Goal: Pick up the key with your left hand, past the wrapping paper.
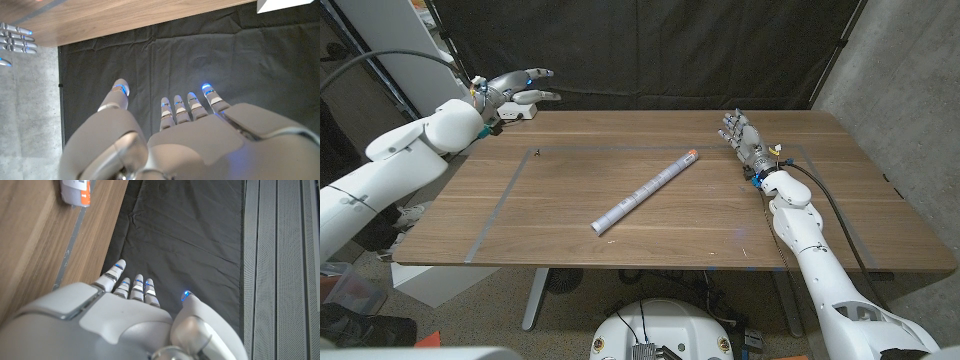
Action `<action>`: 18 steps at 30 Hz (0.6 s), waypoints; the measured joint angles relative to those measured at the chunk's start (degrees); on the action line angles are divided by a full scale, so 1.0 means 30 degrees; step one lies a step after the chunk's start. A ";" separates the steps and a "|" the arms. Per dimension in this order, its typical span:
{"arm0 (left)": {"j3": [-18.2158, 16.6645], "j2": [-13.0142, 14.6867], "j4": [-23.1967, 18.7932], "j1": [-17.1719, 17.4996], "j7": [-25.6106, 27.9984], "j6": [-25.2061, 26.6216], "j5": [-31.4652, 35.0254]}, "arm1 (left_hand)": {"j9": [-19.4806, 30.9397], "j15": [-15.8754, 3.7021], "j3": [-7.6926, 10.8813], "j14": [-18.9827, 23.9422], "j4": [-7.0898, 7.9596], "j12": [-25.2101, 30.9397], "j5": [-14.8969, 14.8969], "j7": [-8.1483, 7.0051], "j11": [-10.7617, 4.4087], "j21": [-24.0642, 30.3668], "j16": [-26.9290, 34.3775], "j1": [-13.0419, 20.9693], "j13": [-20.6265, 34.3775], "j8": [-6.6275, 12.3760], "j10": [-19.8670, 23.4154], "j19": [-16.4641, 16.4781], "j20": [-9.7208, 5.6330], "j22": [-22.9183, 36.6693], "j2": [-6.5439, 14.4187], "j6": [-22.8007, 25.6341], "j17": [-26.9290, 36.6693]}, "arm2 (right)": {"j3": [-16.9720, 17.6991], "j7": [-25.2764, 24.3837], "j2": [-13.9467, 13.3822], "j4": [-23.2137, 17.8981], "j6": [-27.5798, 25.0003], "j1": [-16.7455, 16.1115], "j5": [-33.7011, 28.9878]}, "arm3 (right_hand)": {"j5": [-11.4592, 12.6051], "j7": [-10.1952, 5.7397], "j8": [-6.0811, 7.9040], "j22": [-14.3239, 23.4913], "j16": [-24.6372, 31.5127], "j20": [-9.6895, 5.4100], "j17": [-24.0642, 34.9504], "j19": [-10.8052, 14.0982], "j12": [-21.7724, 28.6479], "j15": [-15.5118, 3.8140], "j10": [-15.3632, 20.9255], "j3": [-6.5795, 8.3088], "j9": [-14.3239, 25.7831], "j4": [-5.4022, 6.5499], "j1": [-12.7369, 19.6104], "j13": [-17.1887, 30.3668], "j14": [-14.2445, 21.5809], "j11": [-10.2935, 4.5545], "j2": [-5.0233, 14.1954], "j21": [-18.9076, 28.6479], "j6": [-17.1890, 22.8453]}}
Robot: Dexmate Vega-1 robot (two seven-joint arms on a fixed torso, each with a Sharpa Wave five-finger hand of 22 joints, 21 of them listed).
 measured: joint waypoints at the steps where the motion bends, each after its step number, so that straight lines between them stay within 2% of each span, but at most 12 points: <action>1: -0.0043 0.0150 -0.0071 0.0009 -0.0104 0.0078 0.0269 | 0.0000 -0.0001 0.0000 0.0000 0.0000 0.0000 0.0109 -0.0064 -0.0082 0.0000 0.0000 0.0120 0.0000 0.0000 0.0082 0.0045 -0.0045 0.0000 0.0001 -0.0065 0.0000 | -0.0020 -0.0007 0.0006 -0.0005 0.0000 0.0002 -0.0005 | 0.0000 0.0000 0.0001 0.0000 0.0000 0.0000 0.0000 0.0000 0.0000 0.0000 0.0001 0.0000 0.0001 0.0000 0.0000 0.0000 0.0000 -0.0001 0.0000 0.0000 0.0000; 6: -0.0124 0.0669 -0.0297 0.0019 -0.0329 0.0319 0.1040 | -0.0001 -0.0001 0.0000 0.0000 0.0001 0.0000 0.0164 -0.0200 -0.0184 0.0000 0.0000 0.0501 0.0000 0.0000 0.0026 0.0063 -0.0061 -0.0092 -0.0149 -0.0202 -0.0064 | -0.0096 -0.0099 0.0032 -0.0062 0.0000 0.0002 -0.0037 | 0.0000 -0.0001 0.0000 0.0000 0.0000 0.0055 0.0000 0.0055 0.0000 0.0000 0.0000 -0.0001 0.0001 0.0001 0.0000 -0.0001 0.0000 -0.0001 0.0000 0.0000 0.0000; 8: -0.0126 0.0806 -0.0354 0.0017 -0.0394 0.0404 0.1297 | -0.0001 -0.0086 0.0000 -0.0086 0.0001 0.0000 0.0164 -0.0227 -0.0418 0.0000 0.0001 0.0710 -0.0001 0.0000 -0.0008 0.0130 -0.0127 -0.0092 -0.0207 -0.0229 -0.0088 | -0.0124 -0.0114 0.0041 -0.0072 0.0001 0.0004 -0.0048 | 0.0000 0.0000 0.0000 0.0000 0.0000 0.0069 0.0000 0.0070 0.0000 0.0000 0.0000 -0.0001 0.0000 0.0001 0.0000 -0.0001 0.0000 -0.0001 0.0000 0.0000 -0.0001; 18: 0.0184 0.1691 -0.0591 -0.0395 -0.1002 0.1100 0.3241 | -0.0003 -0.0114 0.0001 -0.0114 0.0003 0.0000 0.0411 -0.0637 -0.0647 0.0000 -0.0146 0.1508 -0.0002 0.0000 -0.0034 0.0272 -0.0268 -0.0090 -0.0500 -0.0433 -0.0177 | -0.0311 -0.0244 0.0091 -0.0223 0.0002 0.0003 -0.0158 | 0.0000 -0.0001 0.0000 0.0000 0.0000 0.0069 0.0000 0.0069 0.0000 0.0000 -0.0001 0.0076 0.0000 0.0084 0.0000 -0.0001 0.0000 -0.0001 0.0000 0.0001 -0.0001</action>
